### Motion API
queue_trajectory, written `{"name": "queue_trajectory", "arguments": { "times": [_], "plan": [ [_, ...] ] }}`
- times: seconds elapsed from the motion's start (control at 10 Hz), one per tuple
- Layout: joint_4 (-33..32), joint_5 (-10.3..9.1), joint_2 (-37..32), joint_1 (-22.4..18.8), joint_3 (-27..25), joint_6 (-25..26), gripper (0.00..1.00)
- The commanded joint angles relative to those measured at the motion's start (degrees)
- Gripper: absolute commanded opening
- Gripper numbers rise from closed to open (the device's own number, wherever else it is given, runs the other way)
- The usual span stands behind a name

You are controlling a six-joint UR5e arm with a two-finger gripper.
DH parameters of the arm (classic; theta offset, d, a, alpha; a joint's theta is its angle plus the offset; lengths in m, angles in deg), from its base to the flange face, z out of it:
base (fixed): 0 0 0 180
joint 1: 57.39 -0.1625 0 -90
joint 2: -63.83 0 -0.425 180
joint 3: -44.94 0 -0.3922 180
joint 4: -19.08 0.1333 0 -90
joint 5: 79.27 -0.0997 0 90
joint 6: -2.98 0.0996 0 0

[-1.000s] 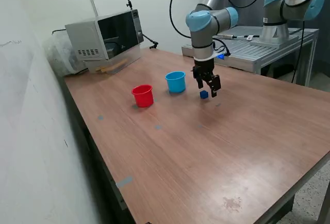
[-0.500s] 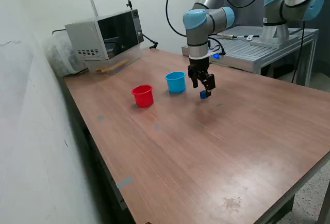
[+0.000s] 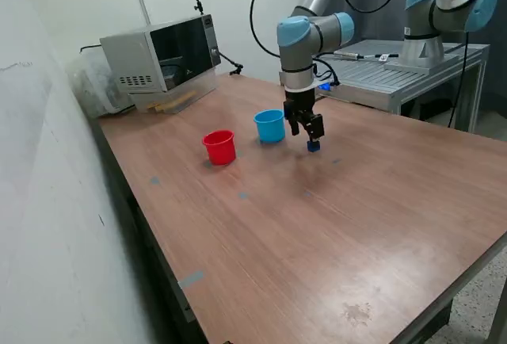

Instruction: Place red objects in the red bin, and blue objects in the blue bin.

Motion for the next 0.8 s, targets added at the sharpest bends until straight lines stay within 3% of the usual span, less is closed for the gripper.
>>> {"name": "queue_trajectory", "arguments": {
  "times": [0.0, 0.7],
  "plan": [
    [0.03, -0.02, 0.43, 0.32, -0.27, -0.13, 1.0],
    [0.29, 0.07, 0.26, 0.23, -0.89, -0.22, 1.0]
  ]
}}
